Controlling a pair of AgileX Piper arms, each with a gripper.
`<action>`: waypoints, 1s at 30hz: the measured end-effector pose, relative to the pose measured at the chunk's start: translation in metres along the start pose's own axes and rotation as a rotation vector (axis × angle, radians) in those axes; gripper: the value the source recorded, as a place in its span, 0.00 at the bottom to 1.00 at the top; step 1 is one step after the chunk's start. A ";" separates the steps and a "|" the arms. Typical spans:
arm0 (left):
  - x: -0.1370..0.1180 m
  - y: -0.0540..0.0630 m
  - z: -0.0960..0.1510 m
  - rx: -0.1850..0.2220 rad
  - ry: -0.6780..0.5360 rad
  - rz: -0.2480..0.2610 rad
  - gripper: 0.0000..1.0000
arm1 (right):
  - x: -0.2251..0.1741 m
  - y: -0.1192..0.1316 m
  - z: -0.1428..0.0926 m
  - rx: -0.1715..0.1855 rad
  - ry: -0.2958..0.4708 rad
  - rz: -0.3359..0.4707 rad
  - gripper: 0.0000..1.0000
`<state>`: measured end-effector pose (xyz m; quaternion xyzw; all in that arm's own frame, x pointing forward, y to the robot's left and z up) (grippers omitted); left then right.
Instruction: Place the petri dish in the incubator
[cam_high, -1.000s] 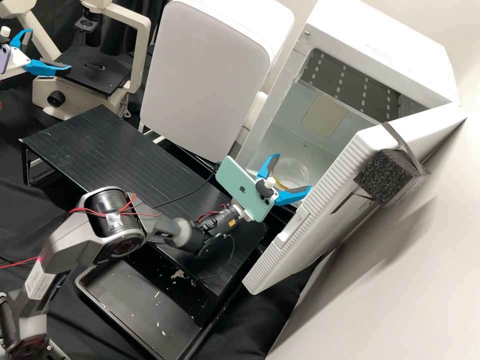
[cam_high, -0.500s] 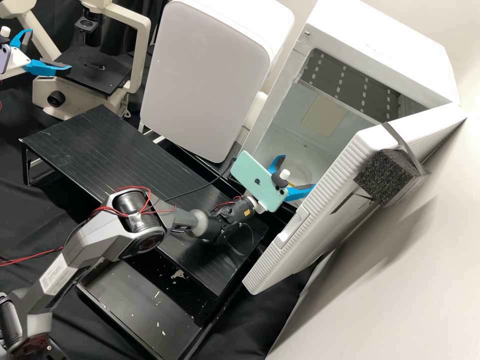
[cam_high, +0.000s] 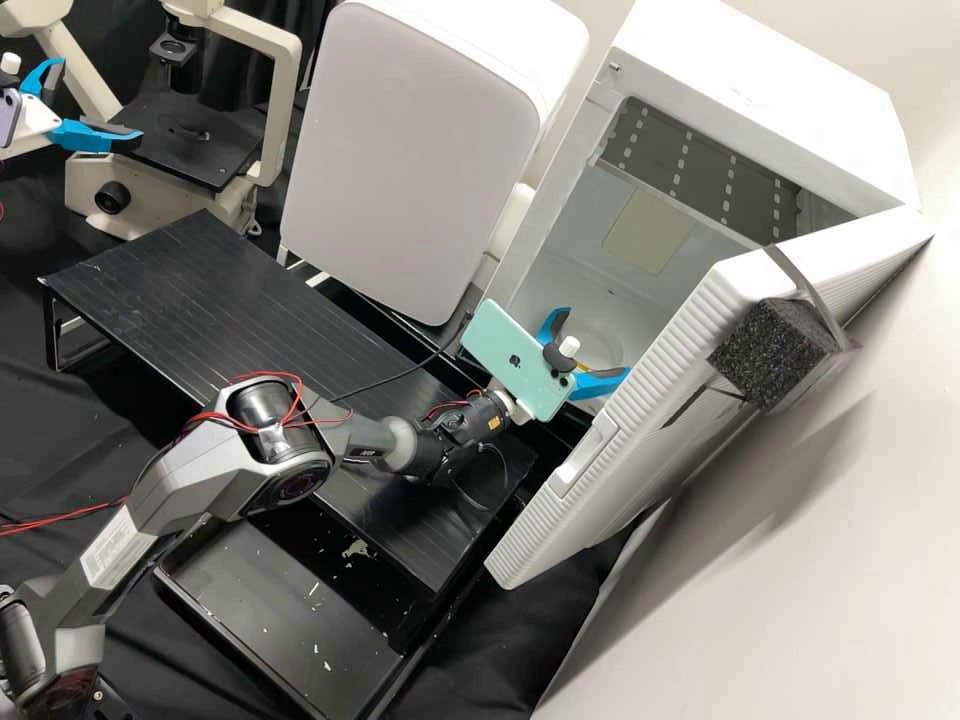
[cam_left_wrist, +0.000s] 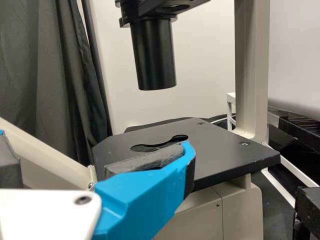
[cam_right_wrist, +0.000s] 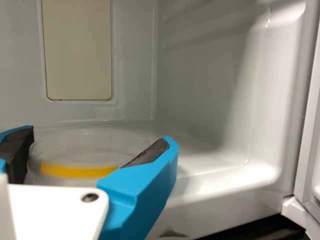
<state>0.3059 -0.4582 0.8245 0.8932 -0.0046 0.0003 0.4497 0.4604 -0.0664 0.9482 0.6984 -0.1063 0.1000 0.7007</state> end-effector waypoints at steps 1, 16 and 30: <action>0.000 0.000 0.000 0.000 0.000 0.000 1.00 | 0.000 0.000 0.000 0.000 0.000 0.000 1.00; 0.000 0.000 0.000 0.000 0.000 0.000 1.00 | -0.019 0.001 0.012 0.013 -0.031 -0.001 1.00; 0.000 0.000 0.000 0.000 0.000 0.000 1.00 | -0.110 0.032 -0.006 0.058 0.077 0.082 1.00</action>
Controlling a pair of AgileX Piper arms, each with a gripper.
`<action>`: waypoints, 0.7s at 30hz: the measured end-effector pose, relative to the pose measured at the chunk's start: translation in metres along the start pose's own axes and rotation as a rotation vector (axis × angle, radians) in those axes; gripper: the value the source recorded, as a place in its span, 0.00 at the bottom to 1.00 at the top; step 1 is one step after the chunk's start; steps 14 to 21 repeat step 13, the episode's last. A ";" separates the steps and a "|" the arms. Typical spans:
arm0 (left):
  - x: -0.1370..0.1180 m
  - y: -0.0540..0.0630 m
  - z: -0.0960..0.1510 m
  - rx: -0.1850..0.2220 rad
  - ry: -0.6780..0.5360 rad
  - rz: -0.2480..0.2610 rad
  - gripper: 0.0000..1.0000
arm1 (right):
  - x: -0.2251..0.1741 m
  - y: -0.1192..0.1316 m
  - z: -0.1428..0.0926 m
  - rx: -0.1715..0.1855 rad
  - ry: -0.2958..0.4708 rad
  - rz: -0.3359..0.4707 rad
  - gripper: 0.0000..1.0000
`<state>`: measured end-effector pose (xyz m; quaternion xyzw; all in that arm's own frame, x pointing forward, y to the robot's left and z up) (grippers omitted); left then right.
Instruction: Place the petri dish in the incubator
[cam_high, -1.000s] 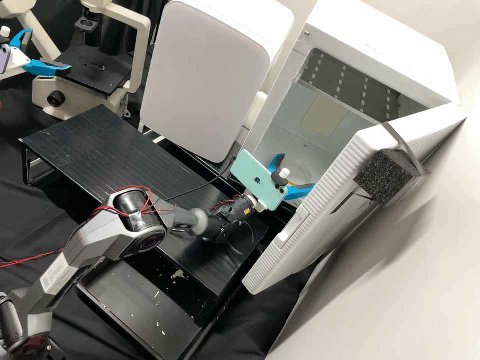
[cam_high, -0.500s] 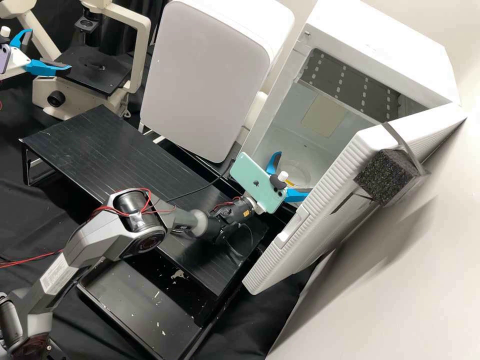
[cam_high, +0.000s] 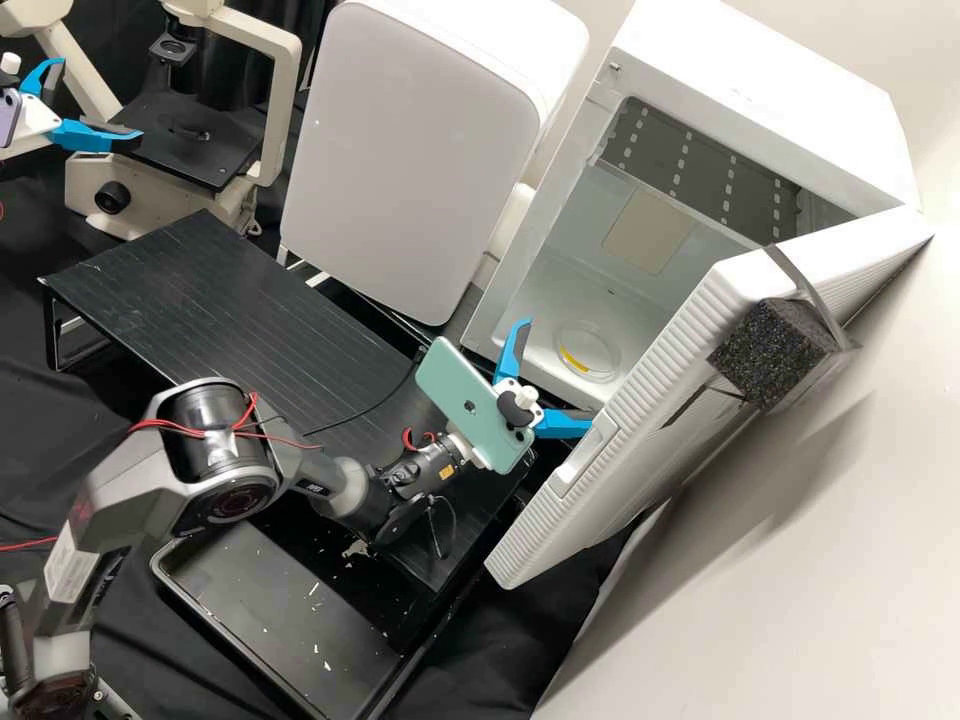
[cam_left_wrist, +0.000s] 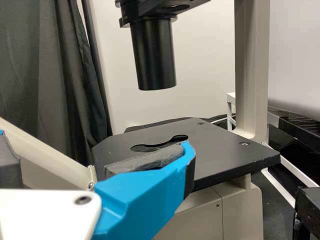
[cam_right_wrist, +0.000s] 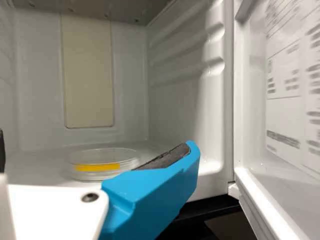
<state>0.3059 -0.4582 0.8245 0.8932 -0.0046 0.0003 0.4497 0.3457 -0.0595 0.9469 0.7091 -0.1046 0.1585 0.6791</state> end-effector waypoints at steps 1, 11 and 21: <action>0.000 0.000 0.000 0.000 0.000 0.000 1.00 | -0.006 0.001 -0.002 0.002 -0.007 -0.002 1.00; 0.000 0.000 0.000 0.000 0.000 0.000 1.00 | -0.100 -0.008 -0.034 0.058 -0.120 -0.035 1.00; 0.000 0.000 0.000 0.000 0.000 0.000 1.00 | -0.115 -0.011 -0.041 0.071 -0.120 -0.050 1.00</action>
